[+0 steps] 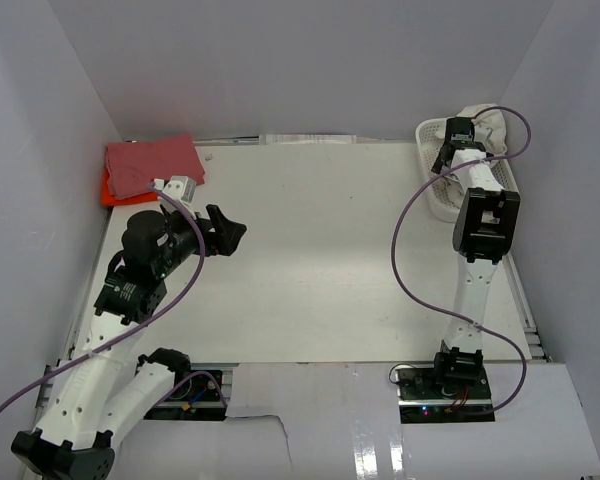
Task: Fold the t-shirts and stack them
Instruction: Grab crumpled tshirt from bin with the right arm
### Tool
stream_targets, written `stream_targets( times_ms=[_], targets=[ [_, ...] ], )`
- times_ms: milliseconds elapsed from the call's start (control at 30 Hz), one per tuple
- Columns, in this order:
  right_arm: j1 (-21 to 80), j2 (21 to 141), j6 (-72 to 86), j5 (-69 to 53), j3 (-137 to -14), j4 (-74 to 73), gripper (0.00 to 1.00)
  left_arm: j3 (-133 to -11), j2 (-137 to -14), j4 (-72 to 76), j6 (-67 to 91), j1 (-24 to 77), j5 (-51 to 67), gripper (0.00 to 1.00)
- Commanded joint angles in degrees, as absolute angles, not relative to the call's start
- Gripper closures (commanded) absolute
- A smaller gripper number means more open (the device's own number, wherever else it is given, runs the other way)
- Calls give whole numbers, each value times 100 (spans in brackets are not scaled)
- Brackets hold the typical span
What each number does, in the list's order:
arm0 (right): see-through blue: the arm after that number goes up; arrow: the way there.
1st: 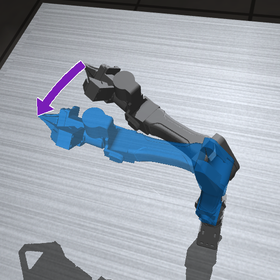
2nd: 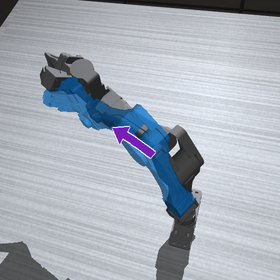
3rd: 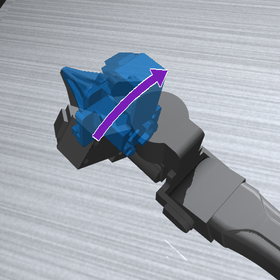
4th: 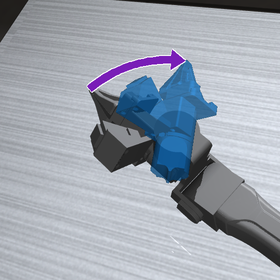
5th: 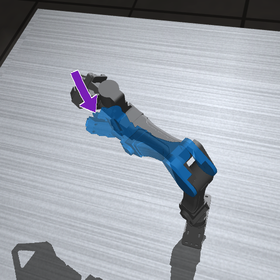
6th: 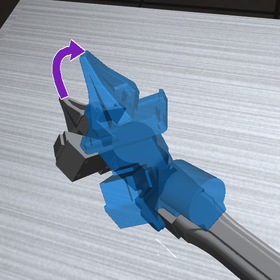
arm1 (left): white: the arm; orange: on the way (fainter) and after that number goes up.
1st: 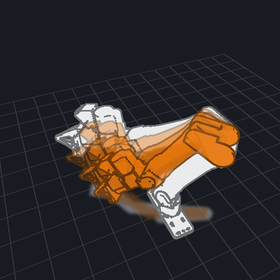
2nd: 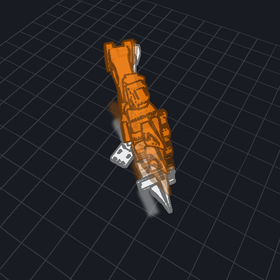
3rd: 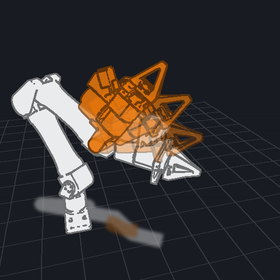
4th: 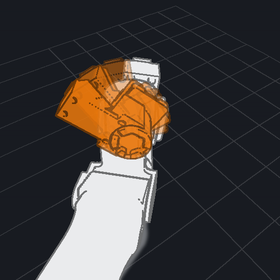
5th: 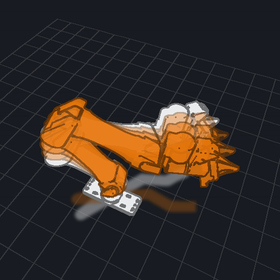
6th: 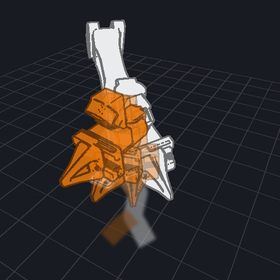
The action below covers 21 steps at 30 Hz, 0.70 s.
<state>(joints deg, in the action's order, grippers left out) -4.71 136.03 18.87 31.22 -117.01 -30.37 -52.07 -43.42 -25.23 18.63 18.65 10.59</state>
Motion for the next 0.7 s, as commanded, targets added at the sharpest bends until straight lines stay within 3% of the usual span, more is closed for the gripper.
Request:
stream_targets(
  times_ms=[0,33,67,100,133,233,267,400,467,567,667],
  targets=[
    [-439,13746,1916,2927,-12269,-2953,8,-5142,-4385,-2452,1802,1872,1222,3],
    [-439,13755,1916,2909,-12252,-2944,10,-5159,-4394,-2452,1793,1872,1230,3],
    [-439,13746,1925,2900,-12243,-2944,20,-5150,-4403,-2461,1793,1872,1239,3],
    [-439,13746,1916,2848,-12243,-2944,30,-5159,-4403,-2452,1793,1872,1239,3],
    [-439,13737,1873,2804,-12261,-2944,55,-5159,-4412,-2461,1793,1872,1239,3],
    [-439,13589,1863,2646,-12226,-2953,86,-5142,-4395,-2452,1784,1872,1231,3],
    [-439,13501,1872,2593,-12208,-2953,92,-5142,-4395,-2452,1793,1872,1230,3],
    [-431,12904,1767,1937,-12330,-2795,92,-5142,-4438,-2435,1793,1872,1257,3],
    [-422,12605,1705,1619,-12951,-2917,92,-5142,-4491,-2435,1793,1872,1274,3],
    [-422,11894,1468,5,-13228,-2560,92,-5142,-4526,-2435,1784,1872,1283,3],
    [-422,10559,1607,-2166,-12229,-1282,92,-5150,-4518,-2435,1775,1872,1248,3]
  ],
)
